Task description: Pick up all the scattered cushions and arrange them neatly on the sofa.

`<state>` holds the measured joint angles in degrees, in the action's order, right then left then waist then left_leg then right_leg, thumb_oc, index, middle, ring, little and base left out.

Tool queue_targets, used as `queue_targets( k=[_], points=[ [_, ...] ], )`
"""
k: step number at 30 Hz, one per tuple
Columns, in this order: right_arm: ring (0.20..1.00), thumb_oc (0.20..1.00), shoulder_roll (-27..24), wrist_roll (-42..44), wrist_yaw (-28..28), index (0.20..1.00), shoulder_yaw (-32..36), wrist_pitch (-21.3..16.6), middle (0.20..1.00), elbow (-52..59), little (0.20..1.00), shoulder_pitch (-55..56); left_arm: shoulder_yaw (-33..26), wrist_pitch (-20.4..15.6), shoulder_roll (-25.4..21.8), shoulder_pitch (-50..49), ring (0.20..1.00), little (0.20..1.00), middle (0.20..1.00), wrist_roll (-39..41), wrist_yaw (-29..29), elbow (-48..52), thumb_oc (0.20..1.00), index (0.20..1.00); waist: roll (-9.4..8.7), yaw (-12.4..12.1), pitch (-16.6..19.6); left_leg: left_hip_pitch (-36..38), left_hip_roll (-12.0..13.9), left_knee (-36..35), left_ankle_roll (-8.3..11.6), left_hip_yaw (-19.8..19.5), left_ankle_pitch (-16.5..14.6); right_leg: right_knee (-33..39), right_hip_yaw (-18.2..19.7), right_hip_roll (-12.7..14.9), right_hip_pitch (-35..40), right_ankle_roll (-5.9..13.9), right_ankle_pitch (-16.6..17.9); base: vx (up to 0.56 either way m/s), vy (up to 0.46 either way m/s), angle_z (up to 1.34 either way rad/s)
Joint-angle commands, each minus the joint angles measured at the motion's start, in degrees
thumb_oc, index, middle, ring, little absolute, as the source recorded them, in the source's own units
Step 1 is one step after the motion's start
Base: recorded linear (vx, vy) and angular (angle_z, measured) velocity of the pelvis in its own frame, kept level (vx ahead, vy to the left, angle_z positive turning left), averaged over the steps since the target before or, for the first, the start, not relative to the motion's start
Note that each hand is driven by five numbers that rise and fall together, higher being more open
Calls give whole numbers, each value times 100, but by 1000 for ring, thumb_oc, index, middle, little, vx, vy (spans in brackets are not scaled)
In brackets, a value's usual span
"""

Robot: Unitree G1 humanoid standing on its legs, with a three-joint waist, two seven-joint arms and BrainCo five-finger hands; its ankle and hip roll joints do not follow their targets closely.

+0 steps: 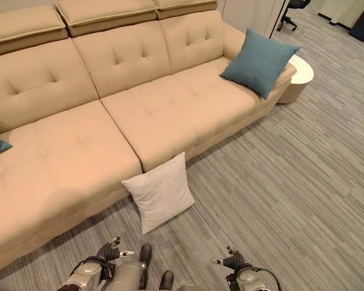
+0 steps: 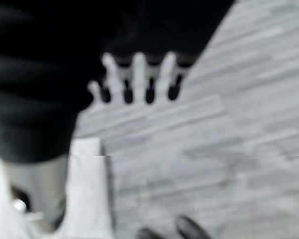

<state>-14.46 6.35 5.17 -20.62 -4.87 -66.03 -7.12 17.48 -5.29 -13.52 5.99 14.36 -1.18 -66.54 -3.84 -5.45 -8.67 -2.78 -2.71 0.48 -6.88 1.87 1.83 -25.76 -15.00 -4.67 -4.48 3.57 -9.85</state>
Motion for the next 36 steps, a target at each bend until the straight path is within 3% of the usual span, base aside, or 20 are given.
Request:
queue_targets(
  k=[1, 2, 3, 5, 8, 12, 14, 16, 19, 21, 24, 26, 27, 28, 29, 30, 32, 36],
  points=[
    [1000, 1000, -6, -60, 19, 1000, 89, -156, 1000, 445, 1000, 2, 39, -109, -267, 150, 1000, 1000, 1000, -50, -6, 293, 1000, 1000, -331, -11, -38, -173, -73, 295, 526, -661, -128, 255, 758, 751, -172, 457, 1217, 53, 19, 87],
    [1000, 1000, -6, -60, 19, 1000, 90, -156, 1000, 445, 1000, 1, 39, -108, -266, 151, 1000, 1000, 1000, -50, -6, 293, 1000, 1000, -327, -8, -25, -188, -68, 293, 527, -665, -122, 267, 754, 746, -183, 456, 1229, 187, 12, 95],
    [1000, 1000, -28, -47, 29, 1000, 50, -173, 1000, 561, 1000, -61, 48, -136, -309, 180, 1000, 1000, 1000, -8, -21, 355, 1000, 1000, -306, -14, -5, -71, -77, 225, 538, -962, -154, 562, 897, 742, -373, 374, 1165, 204, -23, 97],
    [1000, 1000, -34, -44, 35, 1000, 0, -188, 1000, 626, 1000, -105, 33, -162, -316, 213, 1000, 1000, 1000, 25, -29, 339, 1000, 1000, -315, 34, -18, 21, -125, 229, 562, -1182, -187, 1002, 1069, 736, -426, 352, 1153, 240, -45, 78],
    [1000, 1000, -59, -6, 34, 1000, -74, -205, 1000, 794, 1000, -164, -34, -211, -325, 260, 1000, 1000, 1000, 49, -30, 193, 1000, 1000, -361, 163, -54, 185, -269, 289, 577, -1557, -345, 1953, 1713, 671, -573, 433, 1362, 231, -45, 86],
    [1000, 1000, -77, -95, 21, 1000, -158, -209, 1000, 897, 1000, -228, -109, -248, -301, 239, 1000, 1000, 1000, -1, -29, -35, 1000, 1000, -425, 234, -104, 301, -400, 370, 600, -1981, -465, 2258, 2203, 715, -703, 598, 1699, 176, -69, 66],
    [1000, 1000, -86, -117, 23, 1000, -165, -223, 1000, 996, 1000, -233, -151, -263, -318, 219, 1000, 1000, 1000, -27, -41, -116, 1000, 1000, -468, 248, -115, 314, -424, 393, 632, -2147, -494, 2327, 2167, 804, -697, 643, 1830, 110, -115, 104],
    [1000, 1000, -81, -135, 19, 1000, -139, -234, 1000, 1031, 1000, -173, -208, -265, -305, 166, 1000, 1000, 1000, -29, -56, -135, 1000, 1000, -520, 198, -82, 293, -398, 340, 725, -2192, -486, 2492, 1794, 983, -497, 609, 1811, 48, -99, 65],
    [1000, 1000, -80, -144, 22, 1000, -148, -231, 1000, 1046, 1000, -170, -219, -261, -303, 167, 1000, 1000, 1000, -21, -71, -162, 1000, 1000, -513, 192, -52, 284, -357, 286, 757, -2196, -459, 2502, 1702, 989, -453, 592, 1770, 33, -103, 41],
    [1000, 1000, -113, -119, 62, 1000, -164, -252, 1000, 1136, 1000, -161, -198, -264, -316, 200, 1000, 1000, 1000, 62, -110, -105, 1000, 1000, -442, 141, -5, 153, -115, 137, 962, -2362, -318, 2324, 1314, 926, -419, 459, 1410, 25, -232, 52],
    [1000, 1000, -158, -108, 67, 1000, -144, -277, 1000, 1175, 1000, -87, -132, -268, -289, 208, 1000, 1000, 1000, 16, -106, -84, 1000, 1000, -412, 213, -7, 31, -31, 172, 1056, -2414, -290, 2266, 1161, 908, -380, 387, 1236, 7, -154, 75],
    [1000, 1000, -188, -97, 83, 1000, -119, -278, 1000, 1158, 1000, -54, -54, -255, -256, 271, 1000, 1000, 1000, 5, -111, -59, 1000, 1000, -415, 307, -68, -164, 74, 296, 1123, -2168, -267, 2283, 1048, 918, -301, 345, 1148, -45, -189, 73],
    [1000, 1000, -231, -42, 109, 1000, -91, -279, 1000, 1150, 1000, -71, 40, -246, -213, 356, 1000, 1000, 1000, -35, -120, 11, 1000, 1000, -429, 408, -170, -430, 177, 661, 1117, -1504, -341, 2319, 913, 943, -215, 299, 1101, -102, -159, 106],
    [1000, 1000, -243, -25, 112, 1000, -81, -273, 1000, 1148, 1000, -85, 80, -241, -203, 409, 1000, 1000, 1000, -34, -119, 52, 1000, 1000, -434, 479, -188, -558, 226, 721, 1097, -1079, -284, 2333, 827, 974, -212, 304, 1106, -79, -110, 110],
    [1000, 1000, -243, -25, 112, 1000, -80, -273, 1000, 1147, 1000, -86, 80, -240, -203, 410, 1000, 1000, 1000, -34, -119, 52, 1000, 1000, -433, 474, -189, -564, 227, 735, 1097, -1073, -293, 2331, 832, 973, -214, 304, 1105, -70, -40, 84],
    [1000, 1000, -230, -11, 121, 1000, -52, -236, 1000, 1077, 1000, -92, 129, -209, -163, 458, 1000, 1000, 1000, -64, -110, 83, 1000, 1000, -358, 552, -199, -691, 395, 537, 1015, -232, -100, 2337, 626, 972, -193, 302, 1074, -41, -23, 90],
    [1000, 1000, -220, -21, 102, 1000, -57, -219, 1000, 1024, 1000, -85, 130, -201, -155, 416, 1000, 1000, 1000, -86, -88, 77, 1000, 1000, -329, 530, -172, -658, 367, 391, 979, -182, -89, 2319, 599, 933, -205, 319, 1050, -2, 0, 57],
    [1000, 1000, -138, -78, 66, 1000, -135, -216, 1000, 1012, 1000, -170, 75, -210, -161, 247, 1000, 1000, 1000, -80, -99, 21, 1000, 1000, -390, 400, -131, -545, 159, 311, 916, -570, -183, 2187, 830, 936, -237, 389, 1098, 79, 77, -66]
  ],
)
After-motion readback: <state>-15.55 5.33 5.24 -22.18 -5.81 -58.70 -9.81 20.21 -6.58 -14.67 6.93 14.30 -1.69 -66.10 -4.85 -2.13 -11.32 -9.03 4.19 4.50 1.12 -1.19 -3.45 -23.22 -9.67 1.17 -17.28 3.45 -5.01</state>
